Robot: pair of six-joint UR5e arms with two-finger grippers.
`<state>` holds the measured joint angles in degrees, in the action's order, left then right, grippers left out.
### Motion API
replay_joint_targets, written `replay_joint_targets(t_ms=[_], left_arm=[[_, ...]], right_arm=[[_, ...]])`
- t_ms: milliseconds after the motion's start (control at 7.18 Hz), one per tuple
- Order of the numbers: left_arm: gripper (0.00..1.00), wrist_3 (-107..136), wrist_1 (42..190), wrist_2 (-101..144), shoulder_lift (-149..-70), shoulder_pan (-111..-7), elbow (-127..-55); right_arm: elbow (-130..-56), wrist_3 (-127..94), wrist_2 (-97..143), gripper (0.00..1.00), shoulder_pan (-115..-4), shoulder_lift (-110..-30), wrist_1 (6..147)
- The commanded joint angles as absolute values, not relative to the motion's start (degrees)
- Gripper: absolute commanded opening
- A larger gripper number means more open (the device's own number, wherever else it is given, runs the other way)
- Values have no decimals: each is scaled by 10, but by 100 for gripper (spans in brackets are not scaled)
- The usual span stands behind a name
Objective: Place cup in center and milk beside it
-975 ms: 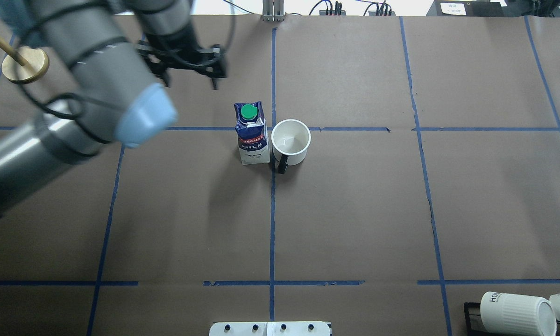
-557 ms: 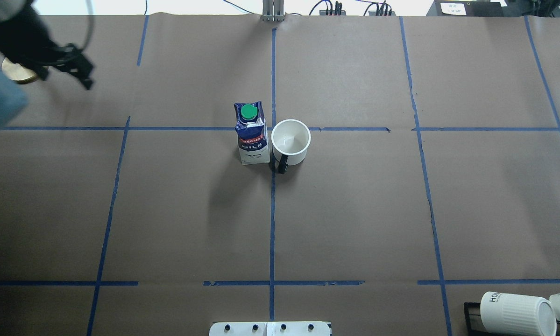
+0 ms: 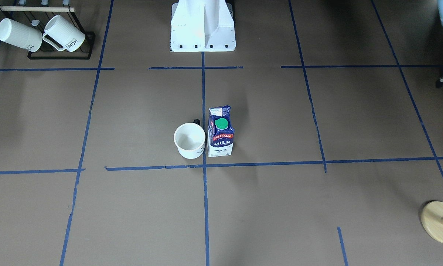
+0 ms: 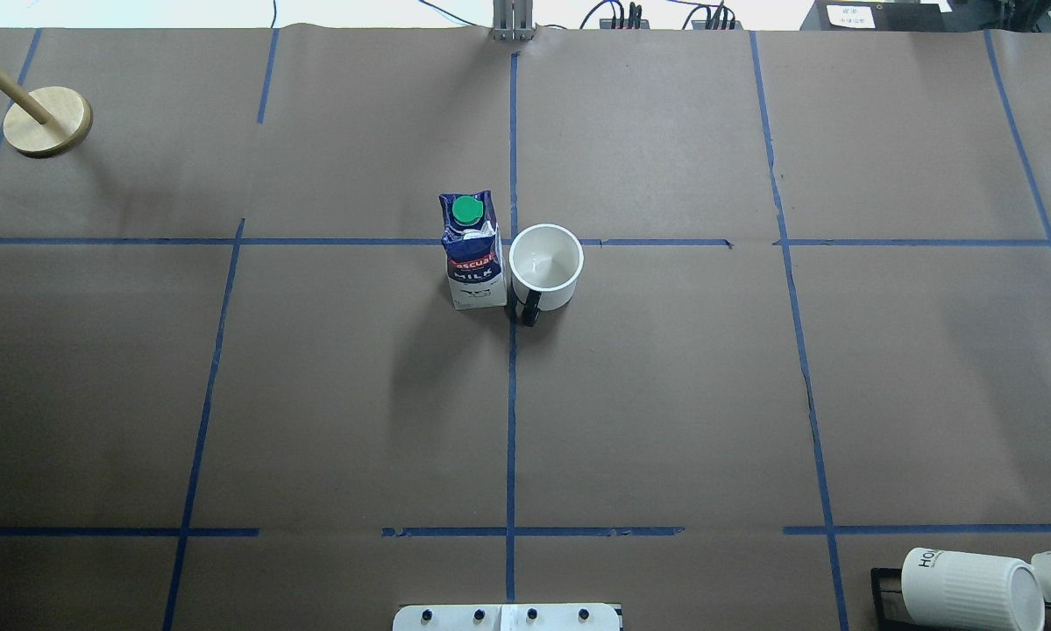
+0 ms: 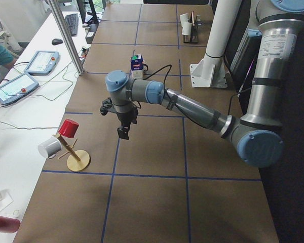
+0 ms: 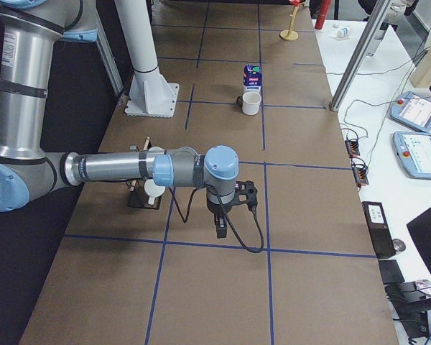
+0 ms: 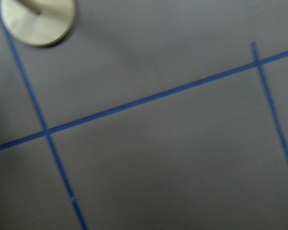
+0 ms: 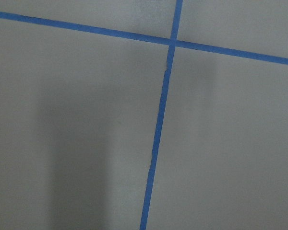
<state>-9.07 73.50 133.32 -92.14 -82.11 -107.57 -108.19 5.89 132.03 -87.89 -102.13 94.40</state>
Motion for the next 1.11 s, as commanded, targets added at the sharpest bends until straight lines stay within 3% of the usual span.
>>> replay_joint_targets(t_ms=[0,139,975], left_arm=[[100,-97,860,1352,-832,-859,-1022],[100,-97,868,1384,-830,-871,-989],[100,-98,872,1361,-808,-885,-993]], right_arm=[[-1081,59,1320,100,-879,-1021,945],[-1081,58,1321,100,-879,-1021,945],[-1080,58,1322,100,-879,-1019,944]])
